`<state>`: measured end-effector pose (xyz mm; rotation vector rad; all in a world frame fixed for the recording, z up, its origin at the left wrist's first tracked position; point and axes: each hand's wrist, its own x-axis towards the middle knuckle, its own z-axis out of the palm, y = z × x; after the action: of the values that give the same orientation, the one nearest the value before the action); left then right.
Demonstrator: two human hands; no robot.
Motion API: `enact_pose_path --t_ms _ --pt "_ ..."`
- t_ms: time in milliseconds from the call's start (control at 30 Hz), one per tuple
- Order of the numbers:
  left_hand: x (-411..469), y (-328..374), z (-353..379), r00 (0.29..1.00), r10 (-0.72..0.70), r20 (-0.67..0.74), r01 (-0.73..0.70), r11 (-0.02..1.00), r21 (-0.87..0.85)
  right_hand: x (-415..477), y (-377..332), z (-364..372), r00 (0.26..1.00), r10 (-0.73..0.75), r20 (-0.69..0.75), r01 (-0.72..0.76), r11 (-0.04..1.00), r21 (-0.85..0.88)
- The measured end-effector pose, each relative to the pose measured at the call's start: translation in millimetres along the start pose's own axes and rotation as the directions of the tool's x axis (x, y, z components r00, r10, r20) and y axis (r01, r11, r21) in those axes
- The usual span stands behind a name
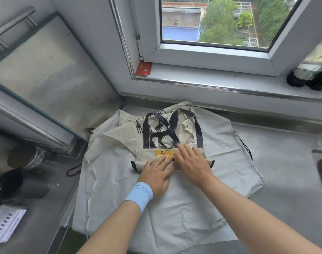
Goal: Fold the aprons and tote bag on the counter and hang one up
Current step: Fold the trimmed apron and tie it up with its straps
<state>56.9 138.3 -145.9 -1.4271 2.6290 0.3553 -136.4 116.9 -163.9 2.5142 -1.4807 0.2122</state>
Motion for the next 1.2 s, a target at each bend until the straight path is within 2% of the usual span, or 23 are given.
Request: enact_pose_path --t_ms 67,133,233,333,500,600,667,733,833,967,1167,1200 --pt "0.1 -2.3 3.0 1.0 -0.003 -0.008 0.003 1.0 -0.029 -9.0 -6.9 9.6 0.994 0.078 0.079 -0.089 0.986 0.141" --pt "0.5 -6.5 5.4 1.0 0.014 -0.003 -0.014 1.0 -0.015 -17.1 -4.6 15.1 0.964 0.16 0.21 -0.204 0.957 0.208" --pt "-3.4 -27.9 10.6 1.0 -0.029 -0.012 0.029 1.0 0.012 -22.4 7.7 9.2 0.934 0.095 0.345 -0.183 0.955 0.232" --pt "-10.6 -49.3 5.6 0.997 -0.076 -0.021 0.077 0.997 0.018 -21.9 11.7 4.5 0.931 0.049 0.363 -0.158 0.948 0.276" --pt "-11.9 -52.8 -2.2 0.994 -0.1 0.047 0.101 0.995 -0.022 -20.2 15.3 -0.7 0.933 0.029 0.358 -0.169 0.916 0.364" --pt "-9.2 -47.7 -11.3 0.993 -0.12 -0.005 0.12 0.992 0.026 -12.5 20.3 -1.9 0.961 -0.037 0.275 -0.044 0.958 0.283" --pt "-8.3 -45.7 -16.6 0.992 -0.123 0.032 0.122 0.991 0.047 -7.9 24.4 -6.1 0.972 -0.052 0.23 -0.003 0.973 0.23" --pt "-6.7 -46.3 -20.1 0.987 -0.152 0.047 0.153 0.988 -0.014 -2.1 24.1 -16.1 0.961 -0.036 0.275 -0.03 0.972 0.233" --pt "-1.3 -55.5 -24.6 0.977 -0.211 0.0 0.207 0.957 -0.206 7.7 21.9 -27.9 0.931 0.009 0.366 -0.101 0.967 0.234" --pt "7.8 -66.4 -29.7 0.944 -0.329 -0.021 0.291 0.863 -0.412 22.8 27.7 -33.9 0.899 0.086 0.43 -0.173 0.97 0.168" --pt "24.6 -67.9 -23.9 0.901 -0.432 0.037 0.412 0.827 -0.383 41.8 36.2 -18.0 0.885 0.183 0.428 -0.281 0.943 0.179" --pt "27.9 -67.2 -23.3 0.891 -0.453 0.039 0.438 0.833 -0.338 43.8 37.7 -13.3 0.892 0.188 0.411 -0.275 0.947 0.164"
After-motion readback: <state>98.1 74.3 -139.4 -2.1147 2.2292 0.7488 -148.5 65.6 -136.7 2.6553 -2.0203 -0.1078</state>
